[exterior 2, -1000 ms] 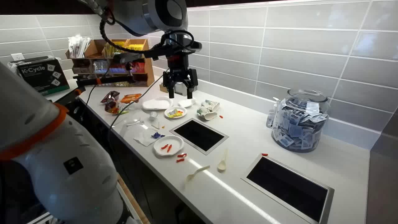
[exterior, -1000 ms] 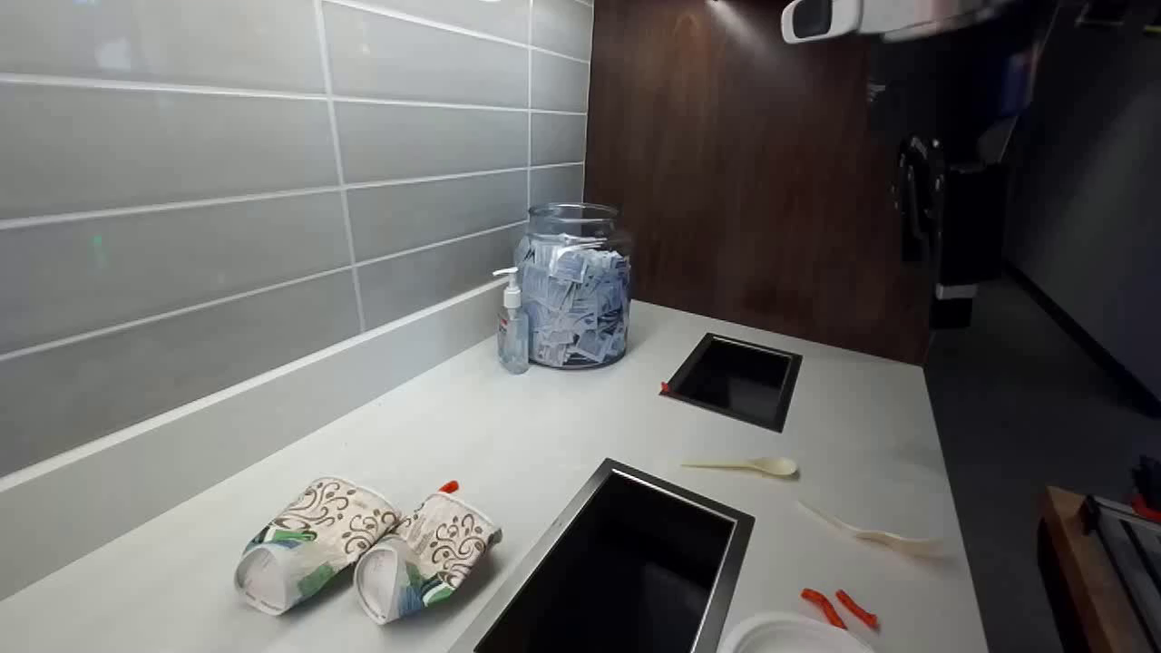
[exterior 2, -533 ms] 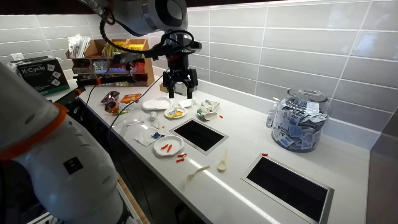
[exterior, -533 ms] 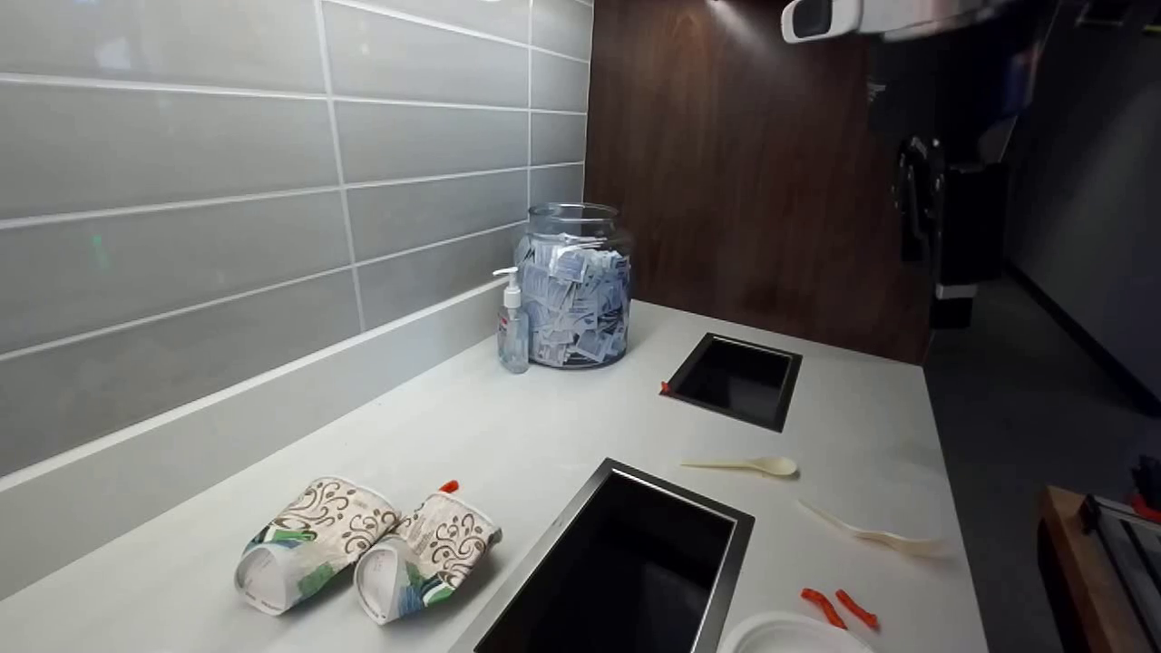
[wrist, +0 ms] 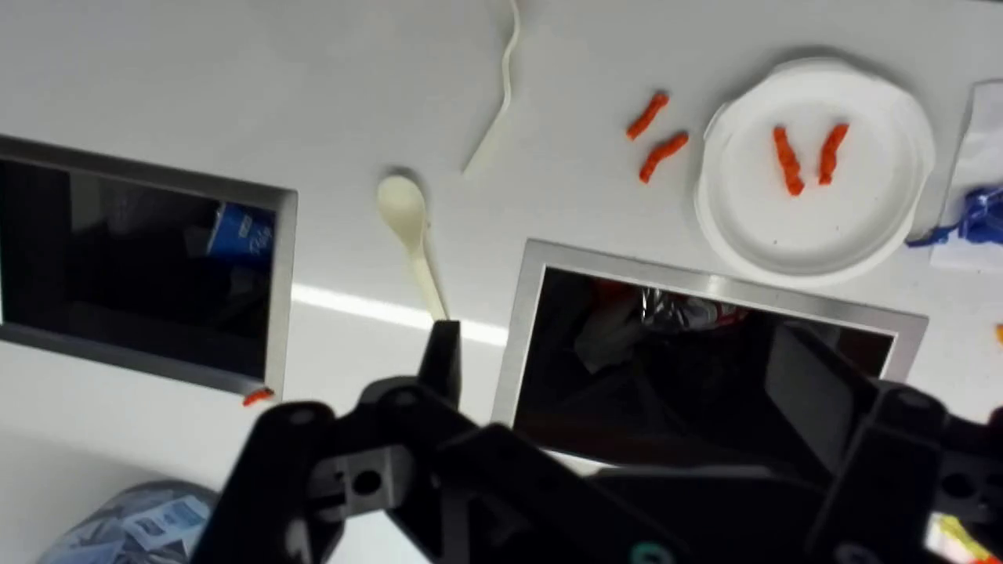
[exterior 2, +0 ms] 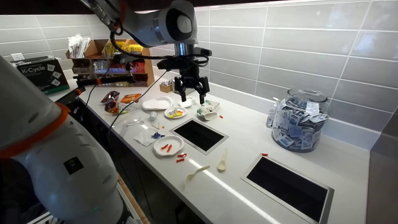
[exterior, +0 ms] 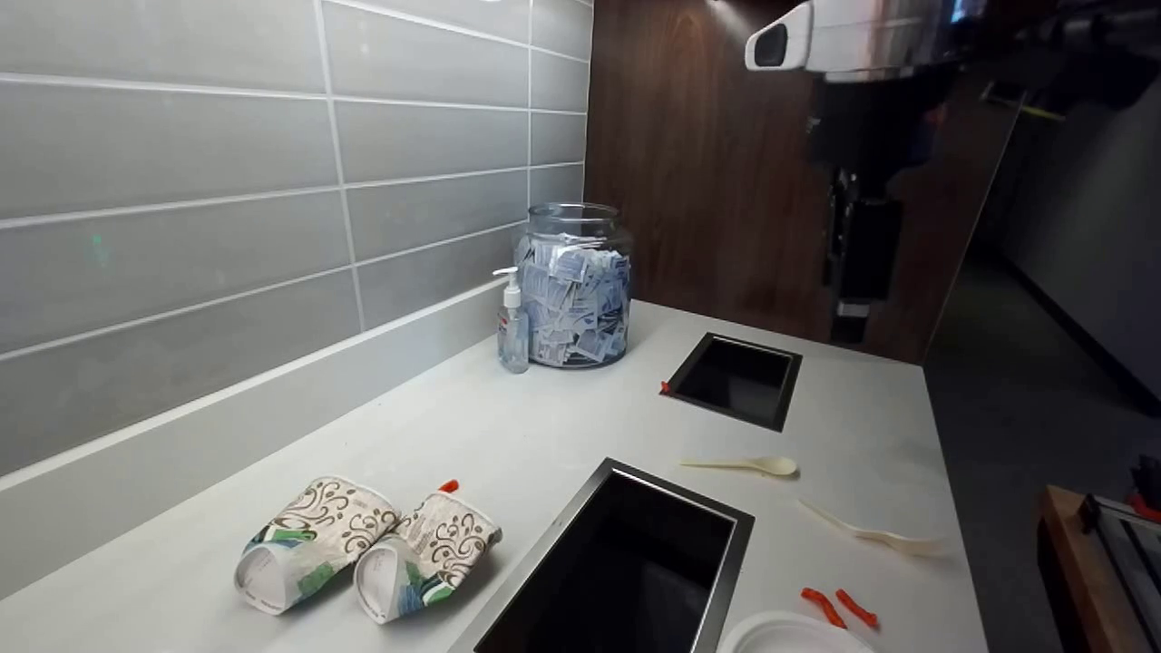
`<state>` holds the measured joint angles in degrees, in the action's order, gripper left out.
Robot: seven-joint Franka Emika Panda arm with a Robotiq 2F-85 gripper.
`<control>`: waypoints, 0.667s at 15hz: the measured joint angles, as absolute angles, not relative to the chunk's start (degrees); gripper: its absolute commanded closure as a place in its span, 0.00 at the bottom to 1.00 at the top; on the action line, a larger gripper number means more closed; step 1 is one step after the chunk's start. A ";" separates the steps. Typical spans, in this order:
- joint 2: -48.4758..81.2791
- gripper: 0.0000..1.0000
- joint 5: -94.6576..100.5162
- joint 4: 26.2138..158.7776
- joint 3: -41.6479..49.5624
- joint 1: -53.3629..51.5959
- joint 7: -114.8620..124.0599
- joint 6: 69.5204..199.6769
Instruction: Use the spoon to push the corn snacks into the hole on the table
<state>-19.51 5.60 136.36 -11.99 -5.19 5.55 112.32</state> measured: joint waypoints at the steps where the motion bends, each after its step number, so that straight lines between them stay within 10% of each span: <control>1: -18.95 0.00 5.53 138.00 -11.05 -5.28 3.54 117.19; 10: -13.05 0.00 2.40 146.47 -5.08 -6.41 -11.60 138.47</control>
